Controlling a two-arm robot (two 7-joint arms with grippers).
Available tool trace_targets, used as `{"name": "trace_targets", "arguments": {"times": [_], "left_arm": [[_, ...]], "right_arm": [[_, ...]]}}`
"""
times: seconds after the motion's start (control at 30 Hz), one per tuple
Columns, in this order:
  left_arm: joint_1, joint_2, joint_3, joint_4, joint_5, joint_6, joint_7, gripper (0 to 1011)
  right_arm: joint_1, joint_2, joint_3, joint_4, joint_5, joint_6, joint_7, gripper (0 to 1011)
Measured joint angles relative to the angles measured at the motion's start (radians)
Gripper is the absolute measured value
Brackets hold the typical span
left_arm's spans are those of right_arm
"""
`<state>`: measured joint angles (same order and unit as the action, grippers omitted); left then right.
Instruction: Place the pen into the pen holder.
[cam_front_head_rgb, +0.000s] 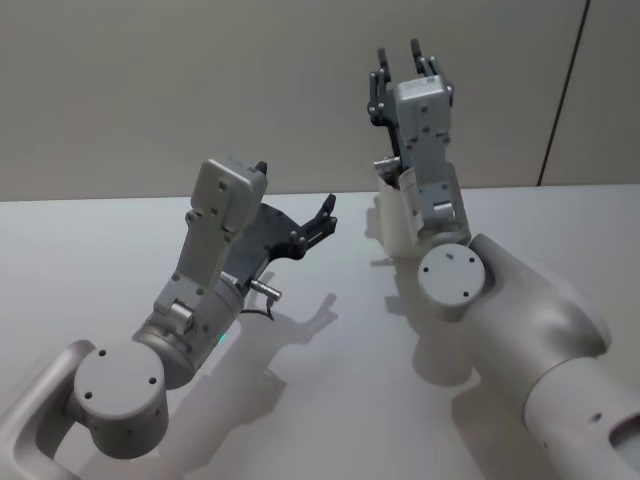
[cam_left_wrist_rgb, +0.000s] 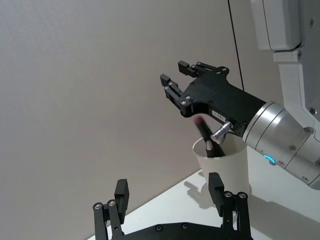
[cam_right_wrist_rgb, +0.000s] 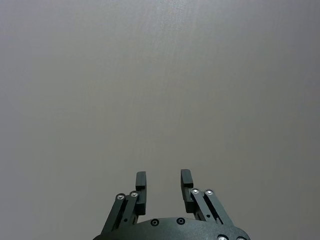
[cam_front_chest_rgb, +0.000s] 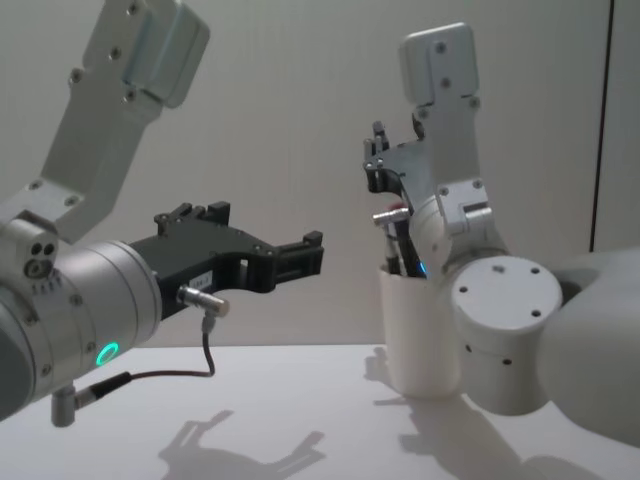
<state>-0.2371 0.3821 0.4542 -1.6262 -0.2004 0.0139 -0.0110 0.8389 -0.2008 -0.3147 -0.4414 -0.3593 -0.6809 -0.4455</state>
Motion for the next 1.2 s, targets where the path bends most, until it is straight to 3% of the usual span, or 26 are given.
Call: {"name": "trace_targets", "arguments": {"times": [0.43, 0.67, 0.77, 0.93, 1.2], "left_arm": [[0.0, 0.0, 0.0, 0.0, 0.0, 0.0, 0.0, 1000], [0.0, 0.0, 0.0, 0.0, 0.0, 0.0, 0.0, 1000], [0.0, 0.0, 0.0, 0.0, 0.0, 0.0, 0.0, 1000], [0.0, 0.0, 0.0, 0.0, 0.0, 0.0, 0.0, 1000], [0.0, 0.0, 0.0, 0.0, 0.0, 0.0, 0.0, 1000]], "right_arm": [[0.009, -0.005, -0.002, 0.025, 0.002, -0.01, -0.001, 805], [0.011, -0.005, -0.001, 0.028, 0.003, -0.011, -0.001, 975], [0.006, -0.003, 0.001, 0.011, 0.006, -0.007, 0.008, 1001], [-0.039, 0.011, 0.006, -0.088, 0.023, 0.024, 0.045, 1002], [-0.175, 0.063, 0.022, -0.398, 0.068, 0.121, 0.135, 1001]]}}
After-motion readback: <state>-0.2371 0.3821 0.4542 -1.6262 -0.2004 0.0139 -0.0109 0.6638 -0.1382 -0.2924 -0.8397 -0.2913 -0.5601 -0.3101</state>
